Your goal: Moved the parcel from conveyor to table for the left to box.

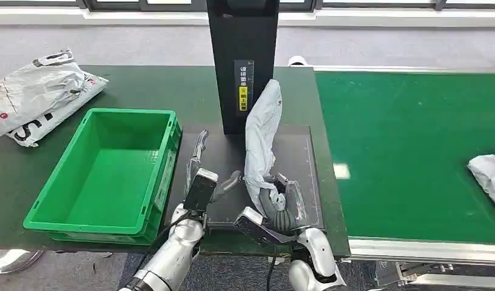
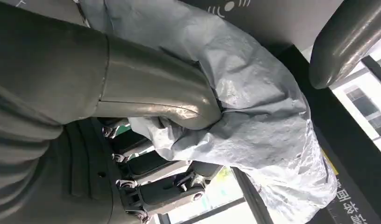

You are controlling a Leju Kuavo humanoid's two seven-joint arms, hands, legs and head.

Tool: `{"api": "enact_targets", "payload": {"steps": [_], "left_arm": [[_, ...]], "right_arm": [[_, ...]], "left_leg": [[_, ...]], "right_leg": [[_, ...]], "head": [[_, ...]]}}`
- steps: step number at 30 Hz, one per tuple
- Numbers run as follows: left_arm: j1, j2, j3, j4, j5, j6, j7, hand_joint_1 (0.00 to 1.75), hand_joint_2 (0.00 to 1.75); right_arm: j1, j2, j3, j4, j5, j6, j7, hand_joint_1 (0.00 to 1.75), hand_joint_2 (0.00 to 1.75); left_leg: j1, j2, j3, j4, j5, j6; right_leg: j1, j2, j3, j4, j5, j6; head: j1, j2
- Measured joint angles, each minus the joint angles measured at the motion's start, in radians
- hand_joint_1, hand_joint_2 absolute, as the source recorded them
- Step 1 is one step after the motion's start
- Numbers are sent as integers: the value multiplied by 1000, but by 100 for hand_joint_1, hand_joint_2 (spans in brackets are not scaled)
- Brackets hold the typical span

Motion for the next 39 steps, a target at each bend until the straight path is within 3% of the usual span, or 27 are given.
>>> {"api": "enact_targets", "payload": {"steps": [13, 17, 18, 19, 25, 29, 35, 39], "left_arm": [[0, 0, 0, 0, 0, 0, -2, 0, 175], [-4, 0, 0, 1, 6, 0, -2, 0, 175], [-7, 0, 0, 3, 14, 0, -3, 0, 175], [-11, 0, 0, 5, 17, 0, -4, 0, 175], [-19, -4, 0, 13, 49, 28, -21, 0, 175], [17, -7, 20, -59, 123, 153, -63, 0, 175], [62, -3, 45, -161, 150, 177, -70, 0, 175], [78, -3, 51, -200, 160, 186, -71, 0, 175]], "right_arm": [[0, 0, 13, 1, 0, 19, 11, 175, 175], [-16, 0, 33, 43, 9, 131, 62, 168, 175], [-22, 0, 45, 77, 17, 155, 76, 157, 175], [-28, 0, 56, 114, 23, 175, 85, 2, 175], [-86, 0, 109, 283, 37, 209, 109, 0, 175], [-105, -1, 113, 325, -41, 78, 85, 0, 175], [-123, -3, 107, 341, -60, 58, 86, 0, 175], [-112, -3, 90, 336, -80, 14, 23, 0, 175]], "left_leg": [[0, 0, 0, 0, 0, 0], [0, 0, 0, 0, 0, 0], [0, 0, 0, 0, 0, 0], [0, 0, 0, 0, 0, 0], [0, 2, 3, 0, 0, 0], [0, 3, 4, 0, -1, 0], [0, 2, 4, 0, 0, 0], [0, 1, 4, 0, 0, 0]], "right_leg": [[0, 0, 0, 0, 0, 0], [0, 0, 0, 0, 0, 0], [0, 0, 0, 0, 0, 0], [0, 0, 0, 0, 0, 0], [0, 3, 2, 0, 0, 0], [0, 3, 3, 0, 0, 0], [0, 1, 4, 0, 0, 0], [0, 1, 4, 0, 0, 0]], "head": [[0, 0], [0, 0], [0, 0], [0, 0], [0, 0], [0, 0], [0, 0], [0, 0]]}}
